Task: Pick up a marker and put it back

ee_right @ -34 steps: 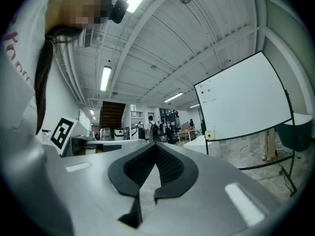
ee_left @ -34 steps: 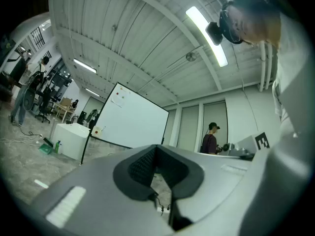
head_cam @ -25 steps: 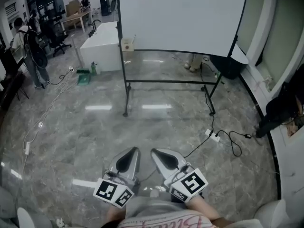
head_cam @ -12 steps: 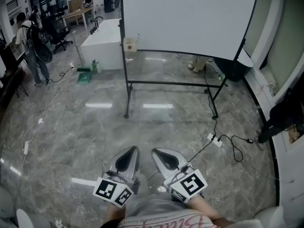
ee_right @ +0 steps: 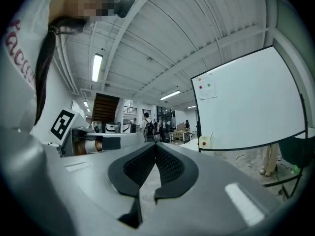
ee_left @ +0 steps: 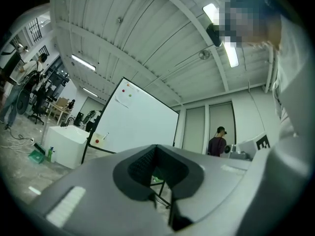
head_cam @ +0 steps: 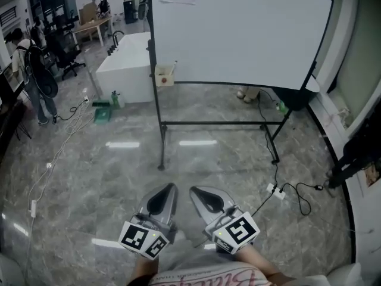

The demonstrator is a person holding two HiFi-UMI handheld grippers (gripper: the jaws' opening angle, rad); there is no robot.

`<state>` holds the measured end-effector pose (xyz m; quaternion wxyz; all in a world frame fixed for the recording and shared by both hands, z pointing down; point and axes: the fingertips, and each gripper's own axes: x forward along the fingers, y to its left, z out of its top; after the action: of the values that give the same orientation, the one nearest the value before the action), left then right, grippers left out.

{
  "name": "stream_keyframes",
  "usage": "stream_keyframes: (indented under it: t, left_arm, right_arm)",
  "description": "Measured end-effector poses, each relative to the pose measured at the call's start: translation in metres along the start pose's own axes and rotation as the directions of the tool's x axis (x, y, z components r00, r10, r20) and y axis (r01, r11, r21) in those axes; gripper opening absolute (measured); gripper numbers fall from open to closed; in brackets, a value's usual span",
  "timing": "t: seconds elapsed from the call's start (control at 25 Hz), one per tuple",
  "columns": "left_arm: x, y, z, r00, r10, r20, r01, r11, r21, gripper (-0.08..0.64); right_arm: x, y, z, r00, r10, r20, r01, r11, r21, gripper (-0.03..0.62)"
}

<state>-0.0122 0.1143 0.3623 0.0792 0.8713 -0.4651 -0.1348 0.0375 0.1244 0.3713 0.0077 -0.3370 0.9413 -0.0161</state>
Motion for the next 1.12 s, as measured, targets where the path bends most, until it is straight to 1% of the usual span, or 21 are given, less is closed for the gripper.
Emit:
stream_keyframes:
  t: [0.12, 0.2, 0.32, 0.4, 0.48, 0.72, 0.92, 1.12]
  left_arm:
    - [0.023, 0.024, 0.007, 1.0, -0.028, -0.006, 0.028, 1.0, 0.0, -0.002]
    - [0.035, 0.039, 0.009, 0.999, -0.044, -0.008, 0.044, 0.999, -0.003, -0.002]
    - [0.05, 0.058, 0.008, 0.998, -0.059, -0.013, 0.059, 0.998, -0.018, -0.002]
    - [0.058, 0.067, 0.005, 0.998, -0.063, -0.026, 0.063, 0.998, -0.021, -0.002]
    - [0.065, 0.079, 0.001, 0.998, -0.055, -0.04, 0.054, 0.998, -0.026, -0.002]
    - [0.094, 0.125, -0.007, 0.999, -0.006, -0.05, 0.003, 0.998, -0.06, -0.002]
    - [0.14, 0.155, -0.007, 0.998, -0.001, -0.056, -0.003, 0.998, -0.057, -0.002]
    - [0.193, 0.194, 0.003, 0.999, 0.019, -0.044, -0.021, 0.999, -0.035, -0.002]
  right_arm:
    - [0.03, -0.017, 0.002, 1.0, -0.022, -0.003, 0.022, 1.0, 0.012, 0.002]
    - [0.048, -0.025, 0.005, 0.999, -0.034, 0.004, 0.034, 0.999, 0.004, 0.002]
    - [0.067, -0.035, 0.004, 0.999, -0.043, 0.008, 0.043, 0.999, -0.006, 0.002]
    - [0.077, -0.044, 0.0, 0.999, -0.05, 0.005, 0.05, 0.999, 0.011, 0.002]
    - [0.088, -0.055, -0.003, 0.998, -0.056, -0.006, 0.056, 0.998, 0.029, 0.002]
    - [0.124, -0.089, -0.013, 0.998, -0.06, -0.028, 0.061, 0.998, 0.031, 0.002]
    - [0.162, -0.132, -0.014, 0.998, -0.046, -0.042, 0.048, 0.998, 0.043, 0.002]
    - [0.211, -0.179, -0.009, 0.999, -0.015, -0.049, 0.017, 0.999, 0.036, 0.002]
